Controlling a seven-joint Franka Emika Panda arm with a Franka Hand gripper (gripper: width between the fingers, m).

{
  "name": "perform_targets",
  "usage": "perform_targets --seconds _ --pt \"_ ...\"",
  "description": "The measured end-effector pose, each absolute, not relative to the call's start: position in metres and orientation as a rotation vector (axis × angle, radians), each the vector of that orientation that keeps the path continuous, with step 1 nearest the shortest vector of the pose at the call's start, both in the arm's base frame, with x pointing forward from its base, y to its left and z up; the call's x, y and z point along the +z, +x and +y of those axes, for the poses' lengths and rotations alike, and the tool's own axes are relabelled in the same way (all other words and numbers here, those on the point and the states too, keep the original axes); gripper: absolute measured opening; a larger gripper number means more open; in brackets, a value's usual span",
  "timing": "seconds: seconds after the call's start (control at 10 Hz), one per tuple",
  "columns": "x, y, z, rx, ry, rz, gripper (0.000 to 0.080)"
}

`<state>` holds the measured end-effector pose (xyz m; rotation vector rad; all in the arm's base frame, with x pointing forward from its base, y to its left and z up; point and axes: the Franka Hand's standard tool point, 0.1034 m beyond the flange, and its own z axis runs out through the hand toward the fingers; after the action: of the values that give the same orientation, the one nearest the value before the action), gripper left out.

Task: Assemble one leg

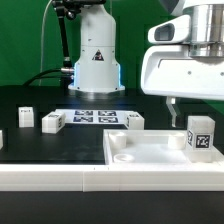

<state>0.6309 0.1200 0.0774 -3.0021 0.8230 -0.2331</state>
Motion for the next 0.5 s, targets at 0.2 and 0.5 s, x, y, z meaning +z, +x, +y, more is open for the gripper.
perform_targets --seconds 0.2,0.5 --pt "0.0774 0.631 0.1194 -0.239 -3.068 0.621 0.0649" --pt "0.0774 0.6311 0.1185 -0.242 -3.129 0.366 0.0649"
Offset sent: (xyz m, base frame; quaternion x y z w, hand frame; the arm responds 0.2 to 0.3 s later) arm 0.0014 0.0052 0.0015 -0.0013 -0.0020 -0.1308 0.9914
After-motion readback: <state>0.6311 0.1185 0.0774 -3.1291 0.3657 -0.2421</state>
